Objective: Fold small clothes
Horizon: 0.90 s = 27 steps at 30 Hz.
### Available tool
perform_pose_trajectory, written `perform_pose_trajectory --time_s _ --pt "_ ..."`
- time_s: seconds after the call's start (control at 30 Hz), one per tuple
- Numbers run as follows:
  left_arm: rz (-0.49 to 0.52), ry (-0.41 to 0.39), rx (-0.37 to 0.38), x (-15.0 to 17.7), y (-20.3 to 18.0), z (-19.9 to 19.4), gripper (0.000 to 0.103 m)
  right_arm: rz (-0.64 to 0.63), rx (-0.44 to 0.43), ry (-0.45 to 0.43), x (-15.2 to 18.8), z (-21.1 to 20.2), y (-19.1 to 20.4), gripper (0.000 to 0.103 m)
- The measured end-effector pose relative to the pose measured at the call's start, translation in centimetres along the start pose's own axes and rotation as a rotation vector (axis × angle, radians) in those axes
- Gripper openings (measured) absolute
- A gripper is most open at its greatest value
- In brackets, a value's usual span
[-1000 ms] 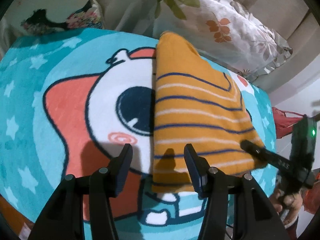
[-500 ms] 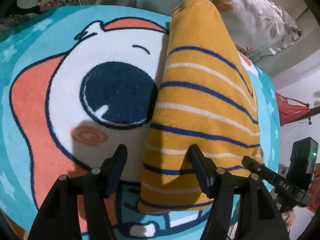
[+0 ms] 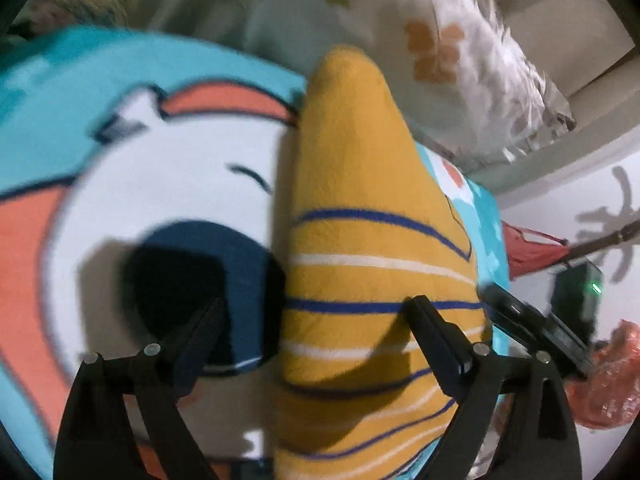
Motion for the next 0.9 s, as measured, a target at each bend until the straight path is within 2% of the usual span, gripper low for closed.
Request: perform_pose_trajectory --time_s 0.1,0.13,0.17,0.23,0.3,0.33,0.4,0.5,0.57,0.63,0.67,0.7,0.77,0.83,0.9 --pt "-0.005 0.073 0.093 1.1 -1.5 2.7 0.092 0.042 -0.032 0.017 -0.4 2.2 0.5 0.072" --pt "0.017 0.085 0.091 1.6 -2.2 3.2 0.092 0.049 -0.045 0.016 -0.5 2.5 0.8 0.071" --pt "0.046 0.088 0.06 1.6 -2.6 3.4 0.088 0.049 -0.064 0.025 -0.4 3.1 1.4 0.059" --pt "0.032 0.096 0.038 1.5 -2.7 2.9 0.059 0.062 -0.061 0.052 -0.4 4.4 2.6 0.054" --pt "-0.004 0.089 0.074 0.9 -2.9 1.3 0.04 0.081 -0.099 0.063 -0.7 4.5 3.7 0.044" --pt "-0.014 0.079 0.084 0.6 -3.0 0.1 0.04 0.084 -0.131 0.054 -0.9 3.9 4.4 0.038" --pt "0.018 0.048 0.055 0.0 -3.2 -2.2 0.04 0.075 -0.211 0.024 -1.8 2.2 6.5 0.03" --pt "0.026 0.037 0.035 -0.4 -3.3 -4.0 0.043 0.019 -0.256 -0.016 -2.2 0.2 8.9 0.028" --pt "0.019 0.038 -0.06 0.0 -1.8 -3.8 0.05 -0.032 -0.21 -0.027 -1.7 0.5 9.1 0.029" --pt "0.016 0.066 -0.191 0.9 0.4 -2.9 0.052 -0.043 -0.105 -0.001 -0.9 2.1 7.4 0.034" --pt "0.005 0.075 -0.202 1.5 0.9 -2.7 0.054 -0.039 -0.038 0.024 -0.4 3.1 6.2 0.036" --pt "-0.01 0.065 -0.173 1.9 1.0 -3.0 0.055 -0.018 -0.002 0.058 0.3 3.9 4.8 0.04" --pt "-0.008 0.041 -0.169 2.4 0.7 -4.2 0.056 0.036 -0.027 0.059 0.5 3.2 3.8 0.042" --pt "0.02 -0.004 -0.218 2.9 0.6 -6.2 0.063 0.038 0.001 0.005 -0.2 0.9 3.3 0.042" --pt "0.027 -0.039 -0.243 3.7 0.4 -7.7 0.065 0.01 0.036 -0.083 -1.5 -2.1 3.7 0.043"
Point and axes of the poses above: each gripper's, at about its wrist camera, not at the fingertips, and z roughly the way its jaws point, y to its left, x to its underside, the point moved 10 cm from there along z, roughly the way its jaws point, and after that the axes turned 9 degrees about x, right-handed, at the moved point
